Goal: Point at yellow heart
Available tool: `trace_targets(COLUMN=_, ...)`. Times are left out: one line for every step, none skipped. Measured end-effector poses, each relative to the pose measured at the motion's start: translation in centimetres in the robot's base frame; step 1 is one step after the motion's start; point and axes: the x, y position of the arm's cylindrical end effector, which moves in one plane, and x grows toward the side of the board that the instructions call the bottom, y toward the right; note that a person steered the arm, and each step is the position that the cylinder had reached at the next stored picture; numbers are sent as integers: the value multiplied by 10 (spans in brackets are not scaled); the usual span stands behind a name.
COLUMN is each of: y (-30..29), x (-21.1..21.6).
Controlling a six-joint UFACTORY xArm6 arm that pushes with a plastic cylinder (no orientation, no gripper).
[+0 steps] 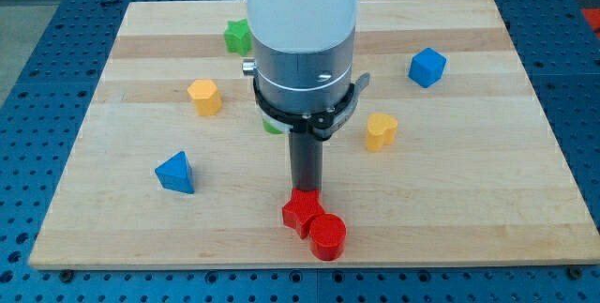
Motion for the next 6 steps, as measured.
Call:
trace_targets(y=0, x=-6)
trace_targets(y=1, x=-6)
trace_targets(y=31, x=1)
trace_targets(y=86, x=9)
trace_targets(y=127, x=6)
trace_targets(y=123, x=-14)
